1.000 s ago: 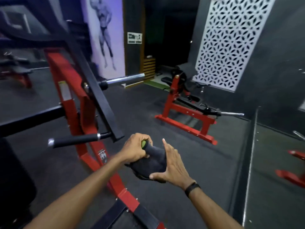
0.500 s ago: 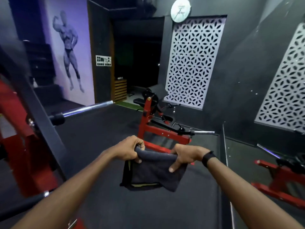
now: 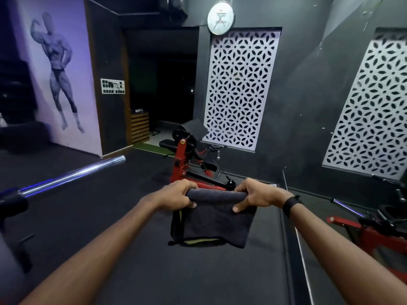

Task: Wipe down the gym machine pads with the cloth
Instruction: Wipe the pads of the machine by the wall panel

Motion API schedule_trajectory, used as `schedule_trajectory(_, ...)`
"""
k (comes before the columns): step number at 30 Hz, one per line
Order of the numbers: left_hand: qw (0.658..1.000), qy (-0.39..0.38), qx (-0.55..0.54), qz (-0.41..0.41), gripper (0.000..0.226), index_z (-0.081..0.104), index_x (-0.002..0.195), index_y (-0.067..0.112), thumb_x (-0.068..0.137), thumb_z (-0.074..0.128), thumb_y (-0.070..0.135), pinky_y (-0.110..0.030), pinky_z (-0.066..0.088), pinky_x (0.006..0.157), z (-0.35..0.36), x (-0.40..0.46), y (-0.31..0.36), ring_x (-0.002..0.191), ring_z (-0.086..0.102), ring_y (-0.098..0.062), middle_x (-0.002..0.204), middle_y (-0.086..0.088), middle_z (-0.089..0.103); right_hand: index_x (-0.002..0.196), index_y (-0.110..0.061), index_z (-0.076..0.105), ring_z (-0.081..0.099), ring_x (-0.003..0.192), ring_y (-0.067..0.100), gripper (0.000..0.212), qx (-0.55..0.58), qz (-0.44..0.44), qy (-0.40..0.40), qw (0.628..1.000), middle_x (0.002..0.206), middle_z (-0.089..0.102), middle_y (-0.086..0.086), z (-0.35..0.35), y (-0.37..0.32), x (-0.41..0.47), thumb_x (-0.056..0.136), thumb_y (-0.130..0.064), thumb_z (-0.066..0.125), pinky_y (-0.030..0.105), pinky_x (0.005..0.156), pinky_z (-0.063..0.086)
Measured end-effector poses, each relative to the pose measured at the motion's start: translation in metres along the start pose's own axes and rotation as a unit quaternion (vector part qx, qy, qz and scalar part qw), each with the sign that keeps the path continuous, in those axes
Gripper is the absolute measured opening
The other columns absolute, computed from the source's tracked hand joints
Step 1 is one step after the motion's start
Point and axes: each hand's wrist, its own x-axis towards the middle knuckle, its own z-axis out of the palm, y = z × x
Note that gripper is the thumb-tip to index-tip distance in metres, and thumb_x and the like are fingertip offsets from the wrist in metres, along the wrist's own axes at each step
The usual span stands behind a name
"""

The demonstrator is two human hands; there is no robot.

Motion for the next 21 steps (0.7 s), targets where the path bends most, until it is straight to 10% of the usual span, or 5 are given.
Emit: schedule_trajectory(21, 0.993, 0.021, 0.110, -0.041, 0.018, 0.062, 0.112, 0.030, 0.094, 0.062, 0.033, -0.044, 0.042, 0.099, -0.041, 0.283, -0.024, 0.109, 0.054, -0.016, 0.115, 0.007, 0.058, 0.063, -0.025, 0.061, 0.052, 0.059, 0.003, 0.029, -0.025, -0.041, 0.032, 0.998, 0.062, 0.057, -0.012, -0.142, 0.157, 0.225, 0.077, -0.021, 0.087, 0.021, 0.056, 0.041)
